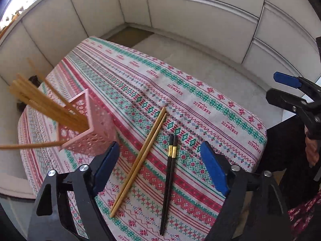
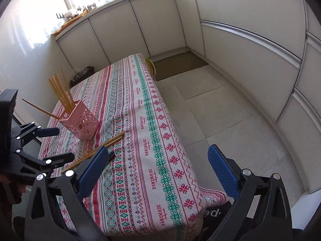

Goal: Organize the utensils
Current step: 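Move both open tools from the basket back to the loose chopsticks, then close the left tool on a wooden chopstick on the cloth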

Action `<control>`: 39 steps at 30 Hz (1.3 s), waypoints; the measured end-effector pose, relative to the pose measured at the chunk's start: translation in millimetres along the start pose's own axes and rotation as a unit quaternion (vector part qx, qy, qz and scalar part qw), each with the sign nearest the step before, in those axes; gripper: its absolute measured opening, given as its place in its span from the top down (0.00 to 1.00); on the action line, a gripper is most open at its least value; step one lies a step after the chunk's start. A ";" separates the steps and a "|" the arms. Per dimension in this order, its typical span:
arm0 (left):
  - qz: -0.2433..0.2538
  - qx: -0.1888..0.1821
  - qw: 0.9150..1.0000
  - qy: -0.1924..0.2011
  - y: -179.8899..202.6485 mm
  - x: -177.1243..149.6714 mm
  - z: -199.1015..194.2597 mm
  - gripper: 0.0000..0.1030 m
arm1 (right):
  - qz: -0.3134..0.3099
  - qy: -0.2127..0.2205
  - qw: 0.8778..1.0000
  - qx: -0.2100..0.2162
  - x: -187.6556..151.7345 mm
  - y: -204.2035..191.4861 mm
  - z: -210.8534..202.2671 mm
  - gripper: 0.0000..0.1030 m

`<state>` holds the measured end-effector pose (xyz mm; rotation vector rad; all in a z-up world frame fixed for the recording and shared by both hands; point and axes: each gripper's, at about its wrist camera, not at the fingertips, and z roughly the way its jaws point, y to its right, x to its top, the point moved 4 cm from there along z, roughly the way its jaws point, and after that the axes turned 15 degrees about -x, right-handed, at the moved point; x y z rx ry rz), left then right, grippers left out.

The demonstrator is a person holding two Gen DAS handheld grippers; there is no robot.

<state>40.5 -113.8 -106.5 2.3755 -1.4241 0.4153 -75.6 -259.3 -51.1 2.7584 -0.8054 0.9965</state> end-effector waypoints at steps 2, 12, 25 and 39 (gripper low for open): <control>0.005 -0.003 0.999 -0.033 -3.5 14.9 21.1 0.41 | -0.005 -0.002 1.000 -0.002 -0.5 -0.5 2.3 0.07; -0.009 0.004 0.989 -0.145 -33.5 43.7 97.8 0.92 | 0.028 -0.044 0.999 0.012 4.0 14.5 17.7 0.07; -0.020 -0.053 0.984 -0.172 -57.3 50.5 114.1 0.90 | 0.066 -0.098 0.992 0.030 1.2 19.7 35.2 0.07; -0.060 0.008 0.995 0.077 -59.7 3.2 -11.4 0.94 | 0.043 -0.198 0.979 -0.013 4.1 -28.1 80.0 0.29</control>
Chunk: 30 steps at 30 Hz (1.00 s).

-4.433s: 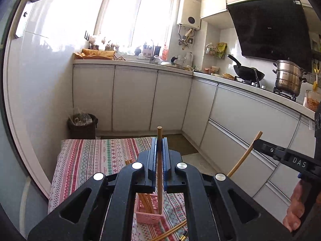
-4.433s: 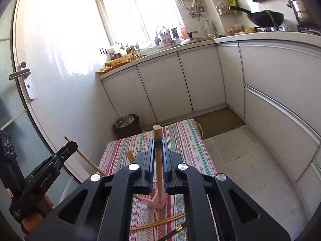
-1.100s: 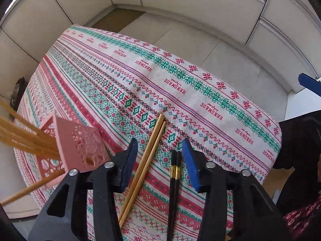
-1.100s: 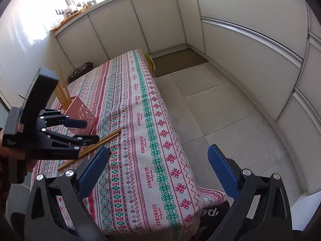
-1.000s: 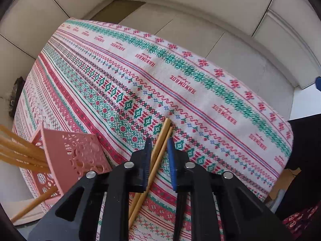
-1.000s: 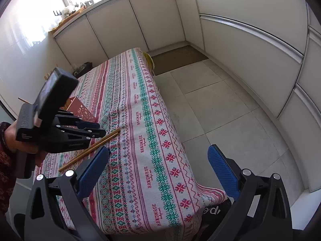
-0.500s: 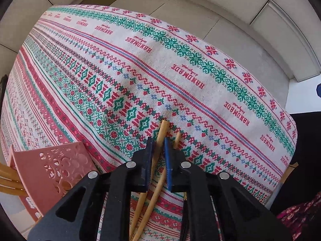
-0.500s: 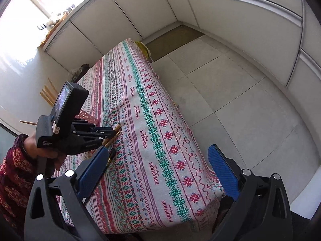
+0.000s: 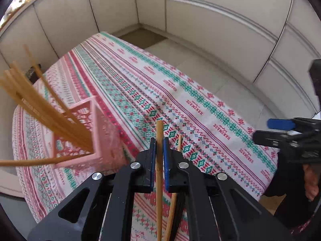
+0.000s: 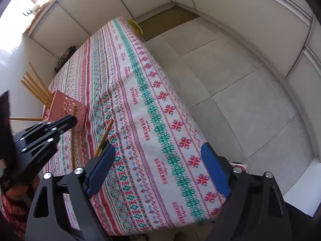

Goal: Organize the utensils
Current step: 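Close the left tool on a wooden chopstick on the cloth, then lift the chopstick with the left tool while the right tool grasps another wooden chopstick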

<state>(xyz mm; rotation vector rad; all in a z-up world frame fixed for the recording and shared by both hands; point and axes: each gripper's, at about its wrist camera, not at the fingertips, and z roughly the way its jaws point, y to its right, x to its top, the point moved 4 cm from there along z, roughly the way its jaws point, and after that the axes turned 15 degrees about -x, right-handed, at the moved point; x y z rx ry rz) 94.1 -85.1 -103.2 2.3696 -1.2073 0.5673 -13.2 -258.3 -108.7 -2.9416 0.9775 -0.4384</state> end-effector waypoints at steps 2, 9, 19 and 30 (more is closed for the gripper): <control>0.000 0.004 0.999 0.037 7.6 -10.4 -36.0 0.94 | 0.003 -0.037 0.999 0.000 7.1 -21.8 14.4 0.39; -0.015 0.032 0.990 0.139 16.3 -55.6 -136.0 0.94 | -0.003 -0.106 0.991 -0.078 18.7 -85.9 56.7 0.74; -0.037 0.026 0.975 0.219 -1.9 -77.5 -184.2 0.94 | 0.006 -0.112 0.988 -0.104 13.7 -129.6 62.5 0.72; -0.043 0.024 0.970 0.239 -1.7 -80.6 -192.5 0.94 | 0.003 -0.105 0.990 -0.090 18.1 -150.6 52.7 0.74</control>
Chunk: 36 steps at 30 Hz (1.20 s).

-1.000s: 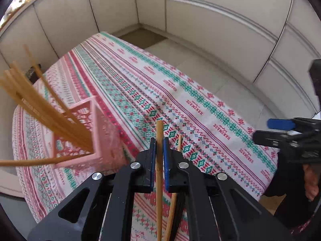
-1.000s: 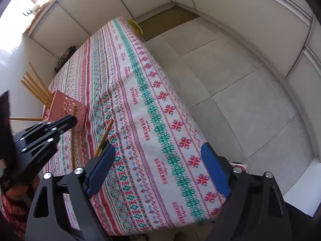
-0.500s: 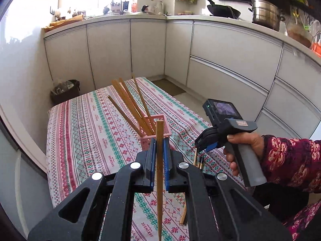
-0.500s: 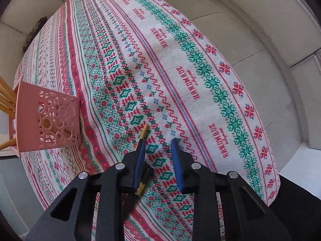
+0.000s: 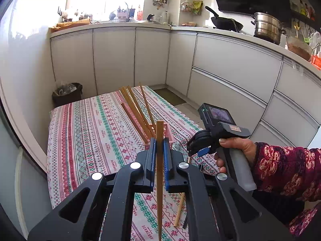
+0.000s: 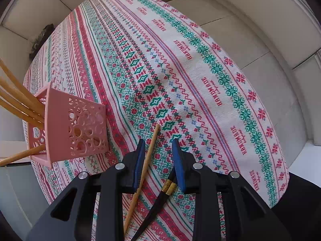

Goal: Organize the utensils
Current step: 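Lift the chopstick with the left tool while the right tool grasps another wooden chopstick, then carry both chopsticks over the pink basket and open both tools to drop them in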

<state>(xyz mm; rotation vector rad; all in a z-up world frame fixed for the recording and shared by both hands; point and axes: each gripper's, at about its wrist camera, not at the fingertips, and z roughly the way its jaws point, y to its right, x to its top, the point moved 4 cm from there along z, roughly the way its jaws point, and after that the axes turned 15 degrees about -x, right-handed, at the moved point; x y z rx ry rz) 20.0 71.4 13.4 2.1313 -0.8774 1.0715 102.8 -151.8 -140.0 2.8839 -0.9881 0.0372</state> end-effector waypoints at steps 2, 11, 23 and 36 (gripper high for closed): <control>-0.003 0.001 1.000 0.004 -2.7 0.3 -1.7 0.94 | -0.009 -0.010 1.000 0.002 5.5 -9.7 14.6 0.89; -0.021 0.020 0.999 0.014 -10.9 0.9 -3.9 0.94 | 0.004 0.034 0.997 0.075 -6.7 -8.4 13.9 0.94; -0.041 0.062 0.997 0.007 -8.0 3.2 -4.8 0.94 | -0.006 0.138 0.979 0.149 -52.7 35.9 -76.0 0.94; -0.021 0.077 0.997 0.019 17.3 18.2 -10.5 0.94 | -0.031 0.262 0.949 0.169 -79.8 65.9 -181.8 0.95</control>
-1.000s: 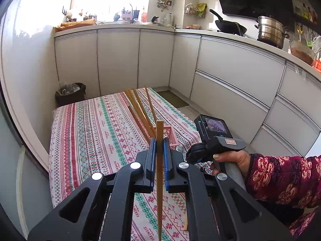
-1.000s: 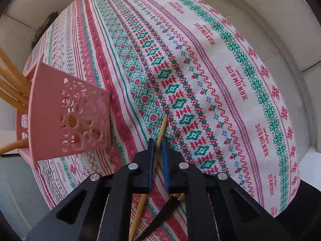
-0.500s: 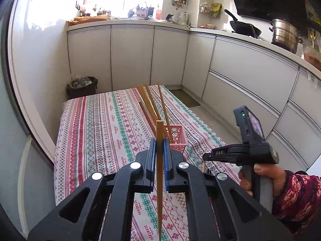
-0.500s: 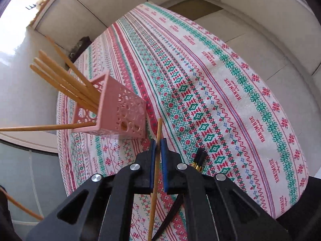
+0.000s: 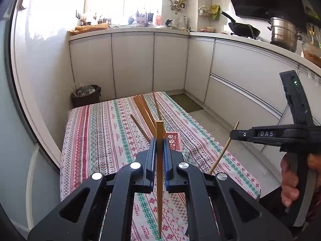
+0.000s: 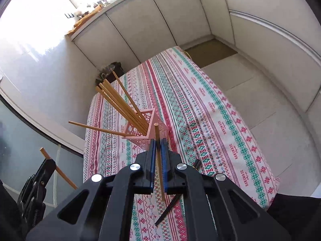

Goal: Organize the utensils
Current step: 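Carry both chopsticks over the pink basket and open both tools to drop them in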

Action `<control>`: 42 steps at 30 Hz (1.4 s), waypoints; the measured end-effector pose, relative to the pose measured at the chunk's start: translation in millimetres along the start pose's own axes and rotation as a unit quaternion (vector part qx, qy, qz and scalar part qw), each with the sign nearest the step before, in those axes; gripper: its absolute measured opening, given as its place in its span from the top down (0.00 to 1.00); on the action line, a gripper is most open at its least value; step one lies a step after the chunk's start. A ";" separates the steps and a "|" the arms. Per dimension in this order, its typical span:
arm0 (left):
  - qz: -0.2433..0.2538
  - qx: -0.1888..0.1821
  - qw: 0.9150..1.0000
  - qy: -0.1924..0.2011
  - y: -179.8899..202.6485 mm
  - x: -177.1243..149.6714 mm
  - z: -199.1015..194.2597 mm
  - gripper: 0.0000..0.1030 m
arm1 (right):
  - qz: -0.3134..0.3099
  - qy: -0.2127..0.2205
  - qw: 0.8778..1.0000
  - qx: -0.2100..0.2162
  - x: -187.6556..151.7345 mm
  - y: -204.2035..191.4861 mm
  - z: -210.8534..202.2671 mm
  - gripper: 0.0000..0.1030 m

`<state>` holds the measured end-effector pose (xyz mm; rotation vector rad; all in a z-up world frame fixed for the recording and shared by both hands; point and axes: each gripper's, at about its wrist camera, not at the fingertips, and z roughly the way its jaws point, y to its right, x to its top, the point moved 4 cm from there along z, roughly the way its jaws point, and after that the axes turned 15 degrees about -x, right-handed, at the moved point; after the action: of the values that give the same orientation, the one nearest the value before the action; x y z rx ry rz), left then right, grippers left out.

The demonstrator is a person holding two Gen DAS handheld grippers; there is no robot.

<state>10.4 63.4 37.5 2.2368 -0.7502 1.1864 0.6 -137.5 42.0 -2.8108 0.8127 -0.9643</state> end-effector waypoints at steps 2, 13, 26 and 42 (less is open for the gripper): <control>0.001 0.001 1.000 0.001 3.4 3.2 1.0 0.94 | 0.000 0.014 1.000 0.004 6.6 1.6 -14.4 0.95; -0.024 -0.024 0.999 0.041 18.3 44.1 4.4 0.94 | 0.010 0.088 0.996 0.010 55.3 24.4 -74.9 0.95; -0.043 0.029 0.991 0.127 10.0 119.6 38.4 0.94 | 0.018 0.120 0.992 0.028 100.3 30.8 -75.5 0.94; -0.076 0.065 0.986 0.132 -34.4 93.0 58.4 0.66 | 0.006 0.108 0.993 0.046 119.9 -1.8 -31.4 0.94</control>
<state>110.8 28.7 81.7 2.1352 -0.4007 1.4532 62.8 -192.5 134.1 -2.6522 0.7830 -1.2866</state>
